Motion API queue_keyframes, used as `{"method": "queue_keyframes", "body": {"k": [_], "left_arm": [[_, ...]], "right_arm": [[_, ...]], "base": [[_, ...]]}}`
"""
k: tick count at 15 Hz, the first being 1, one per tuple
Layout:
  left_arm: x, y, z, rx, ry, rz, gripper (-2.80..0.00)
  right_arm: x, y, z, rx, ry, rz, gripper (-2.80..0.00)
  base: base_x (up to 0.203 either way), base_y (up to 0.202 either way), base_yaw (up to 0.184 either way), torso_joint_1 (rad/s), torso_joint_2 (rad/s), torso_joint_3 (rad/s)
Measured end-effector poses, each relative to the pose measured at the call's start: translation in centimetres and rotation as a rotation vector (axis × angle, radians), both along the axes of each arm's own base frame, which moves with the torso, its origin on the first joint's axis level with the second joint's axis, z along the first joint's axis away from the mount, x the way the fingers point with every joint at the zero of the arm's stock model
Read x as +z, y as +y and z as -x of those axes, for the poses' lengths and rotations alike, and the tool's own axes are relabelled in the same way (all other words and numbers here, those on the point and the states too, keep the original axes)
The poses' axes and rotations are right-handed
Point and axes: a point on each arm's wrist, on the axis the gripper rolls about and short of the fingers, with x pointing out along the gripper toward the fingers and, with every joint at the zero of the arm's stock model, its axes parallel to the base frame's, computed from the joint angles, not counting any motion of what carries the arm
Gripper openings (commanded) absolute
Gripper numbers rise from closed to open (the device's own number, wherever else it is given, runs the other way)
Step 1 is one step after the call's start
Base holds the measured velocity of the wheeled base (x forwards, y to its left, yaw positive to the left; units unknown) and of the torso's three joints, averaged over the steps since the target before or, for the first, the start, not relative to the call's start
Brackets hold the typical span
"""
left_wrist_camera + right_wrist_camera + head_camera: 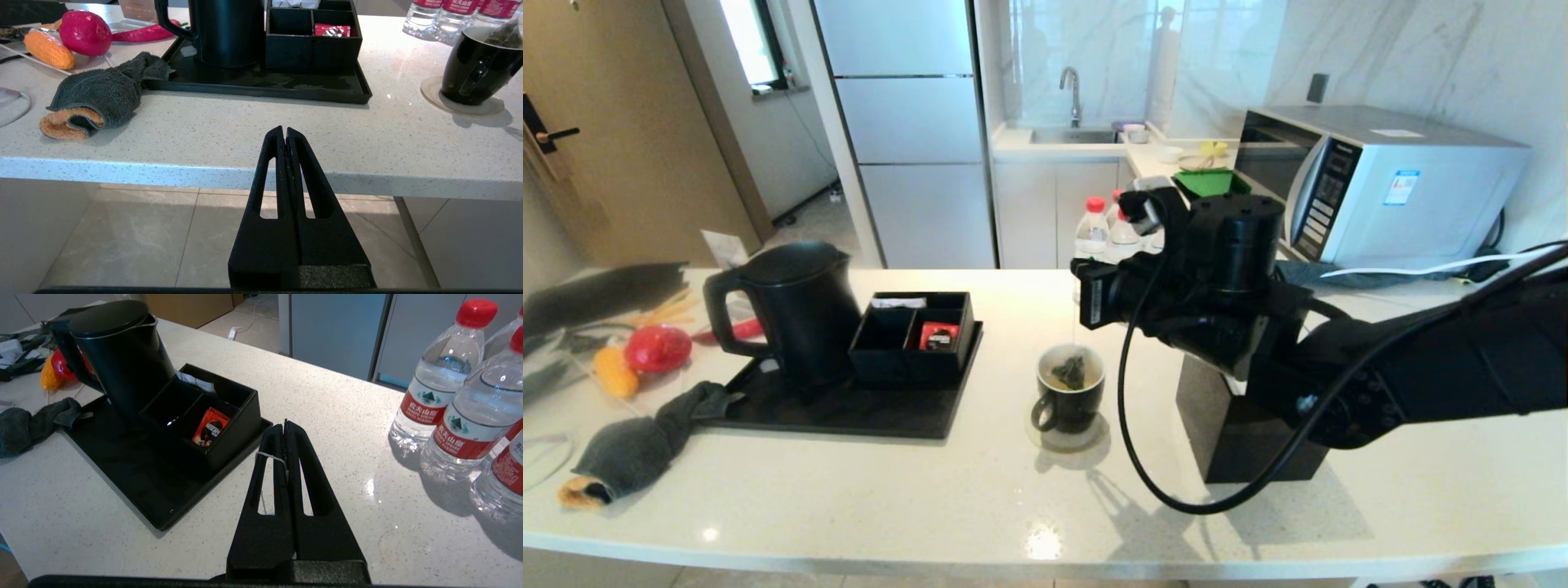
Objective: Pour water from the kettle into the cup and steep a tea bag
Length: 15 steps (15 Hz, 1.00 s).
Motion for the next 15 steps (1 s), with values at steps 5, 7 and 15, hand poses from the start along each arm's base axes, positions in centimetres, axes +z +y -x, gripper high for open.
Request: {"method": "queue_keyframes", "body": {"k": [5,7,15], "left_arm": [[0.0,0.0,0.0,0.0,0.0,-0.001,-2.8],[0.0,0.0,0.0,0.0,0.0,-0.001,-2.8],[0.0,0.0,0.0,0.0,0.0,0.0,-2.8]], "right_arm": [[0.0,-0.1,0.1,0.0,-0.001,-0.001,-2.8],[-0.8,-0.3,0.3,0.001,0.017,0.015,-2.8],[-4.9,-0.3,1.5,0.022,0.101,0.089,-2.8]], "base": [[0.0,0.0,0.0,0.0,0.0,0.0],[0.0,0.0,0.0,0.0,0.0,0.0],[0.0,0.0,0.0,0.0,0.0,0.0]]}}
